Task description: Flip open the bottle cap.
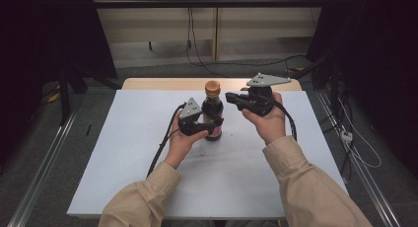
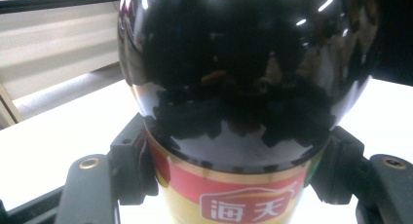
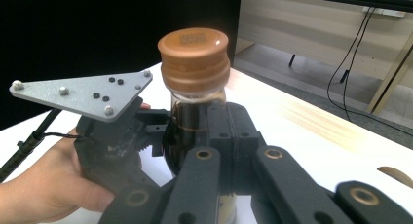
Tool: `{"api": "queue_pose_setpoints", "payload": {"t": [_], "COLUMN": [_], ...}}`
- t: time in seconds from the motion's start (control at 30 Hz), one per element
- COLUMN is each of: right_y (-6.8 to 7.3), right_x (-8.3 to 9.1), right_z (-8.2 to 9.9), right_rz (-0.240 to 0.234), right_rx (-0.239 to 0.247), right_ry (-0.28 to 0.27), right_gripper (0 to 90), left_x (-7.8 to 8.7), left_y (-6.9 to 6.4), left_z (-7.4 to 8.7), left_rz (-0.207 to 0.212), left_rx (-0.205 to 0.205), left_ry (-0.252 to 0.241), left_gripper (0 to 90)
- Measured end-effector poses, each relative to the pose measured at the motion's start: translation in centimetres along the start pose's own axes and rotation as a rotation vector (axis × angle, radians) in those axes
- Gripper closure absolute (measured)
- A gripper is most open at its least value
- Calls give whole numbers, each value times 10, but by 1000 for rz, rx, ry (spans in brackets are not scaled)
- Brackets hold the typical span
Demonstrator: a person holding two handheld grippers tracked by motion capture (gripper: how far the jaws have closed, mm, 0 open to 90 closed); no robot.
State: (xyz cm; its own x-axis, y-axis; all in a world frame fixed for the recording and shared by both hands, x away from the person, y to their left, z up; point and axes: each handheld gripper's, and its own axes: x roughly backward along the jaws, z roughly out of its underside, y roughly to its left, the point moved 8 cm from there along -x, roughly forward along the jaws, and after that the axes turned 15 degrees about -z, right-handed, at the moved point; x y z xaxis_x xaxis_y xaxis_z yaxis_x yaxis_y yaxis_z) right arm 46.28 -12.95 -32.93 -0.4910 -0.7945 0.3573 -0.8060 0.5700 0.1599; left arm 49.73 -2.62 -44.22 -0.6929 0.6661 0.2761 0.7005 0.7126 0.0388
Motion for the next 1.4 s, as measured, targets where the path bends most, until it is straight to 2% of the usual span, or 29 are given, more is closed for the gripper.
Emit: {"api": "queue_pose_setpoints", "payload": {"t": [0.03, 0.07, 0.1, 0.2, 0.23, 0.4, 0.7, 0.9, 0.97, 1.03, 1.2, 1.4], "right_y": [0, 0, 1, 2, 1, 1, 3, 4, 3, 2, 3, 2], "right_x": [-1, -2, -3, -6, -6, -8, -8, -10, -10, -10, -12, -12], "right_z": [-2, -3, -4, -6, -6, -8, -12, -15, -17, -19, -21, -21], "right_rz": [-1, -4, -10, -15, -9, 0, -24, -8, -5, -1, 2, 10], "right_rx": [4, 7, 6, 3, 1, 12, 12, 27, 41, 38, 51, 51], "right_ry": [4, 3, 8, 7, 10, 21, 18, 31, 30, 31, 48, 42], "right_gripper": [900, 900, 900, 900, 900, 900, 900, 900, 900, 900, 900, 900], "left_x": [0, 0, 0, 0, 1, 0, 0, 0, 1, 0, 1, 1], "left_y": [-1, 0, -1, -1, 0, 0, -1, -1, 0, -1, 0, 0], "left_z": [0, 0, 0, 0, 0, 0, 0, 1, 2, 1, 2, 2], "left_rz": [23, 0, 23, 24, -1, -2, -3, -3, -10, -9, -10, -20], "left_rx": [-3, -4, 1, -2, -3, -3, 0, 7, -8, 7, 0, 15], "left_ry": [-3, 0, -4, -2, 3, 3, 0, -6, -1, -10, -3, -3], "left_gripper": [307, 307, 307, 307, 307, 307, 308, 309, 309, 311, 315, 319]}}
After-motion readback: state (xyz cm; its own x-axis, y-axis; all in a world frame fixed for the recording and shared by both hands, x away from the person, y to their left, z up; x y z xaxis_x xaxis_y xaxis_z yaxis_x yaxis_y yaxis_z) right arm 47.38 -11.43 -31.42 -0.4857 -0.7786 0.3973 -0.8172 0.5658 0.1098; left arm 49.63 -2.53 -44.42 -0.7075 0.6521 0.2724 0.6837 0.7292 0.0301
